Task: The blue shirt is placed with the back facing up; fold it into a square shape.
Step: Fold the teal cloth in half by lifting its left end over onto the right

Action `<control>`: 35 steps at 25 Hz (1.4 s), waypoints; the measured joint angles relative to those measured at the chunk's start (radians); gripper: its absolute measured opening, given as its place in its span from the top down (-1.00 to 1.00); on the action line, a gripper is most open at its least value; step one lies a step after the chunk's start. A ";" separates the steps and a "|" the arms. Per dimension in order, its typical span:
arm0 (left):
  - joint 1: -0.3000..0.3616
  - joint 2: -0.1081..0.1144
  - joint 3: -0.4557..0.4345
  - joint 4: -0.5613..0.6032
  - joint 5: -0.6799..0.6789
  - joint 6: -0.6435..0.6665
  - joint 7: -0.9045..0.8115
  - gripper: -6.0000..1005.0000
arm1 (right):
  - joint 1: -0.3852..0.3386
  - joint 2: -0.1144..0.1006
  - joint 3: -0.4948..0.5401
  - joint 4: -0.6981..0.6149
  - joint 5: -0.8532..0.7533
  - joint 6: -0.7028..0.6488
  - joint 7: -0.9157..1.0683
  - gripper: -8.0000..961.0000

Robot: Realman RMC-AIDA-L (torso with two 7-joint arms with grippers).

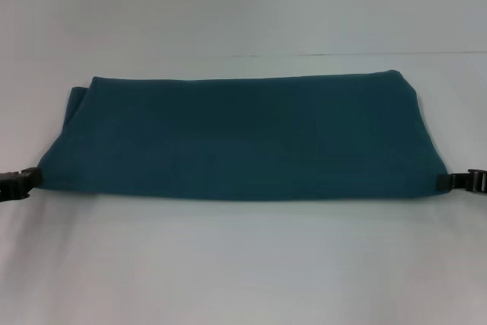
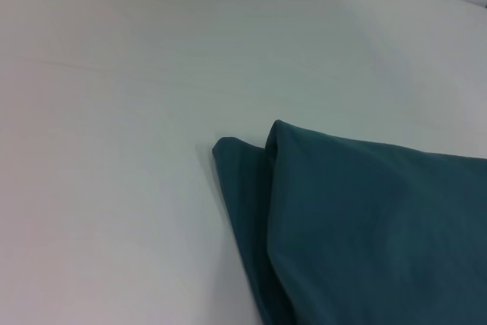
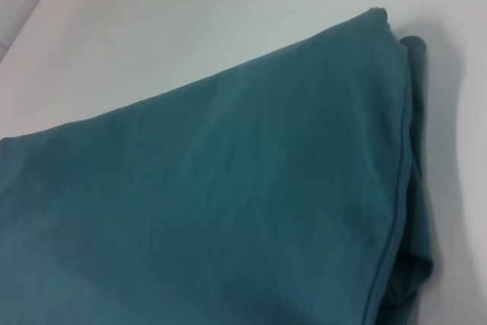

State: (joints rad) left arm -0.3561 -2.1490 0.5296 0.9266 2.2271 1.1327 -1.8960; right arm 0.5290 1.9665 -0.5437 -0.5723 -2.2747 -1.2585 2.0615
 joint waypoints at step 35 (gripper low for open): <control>0.019 0.000 -0.046 0.072 0.000 0.132 -0.021 0.77 | -0.020 -0.004 0.088 -0.098 0.014 -0.128 -0.007 0.62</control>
State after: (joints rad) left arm -0.3368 -2.1487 0.4839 0.9983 2.2273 1.2644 -1.9174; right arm 0.5093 1.9630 -0.4560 -0.6702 -2.2603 -1.3866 2.0547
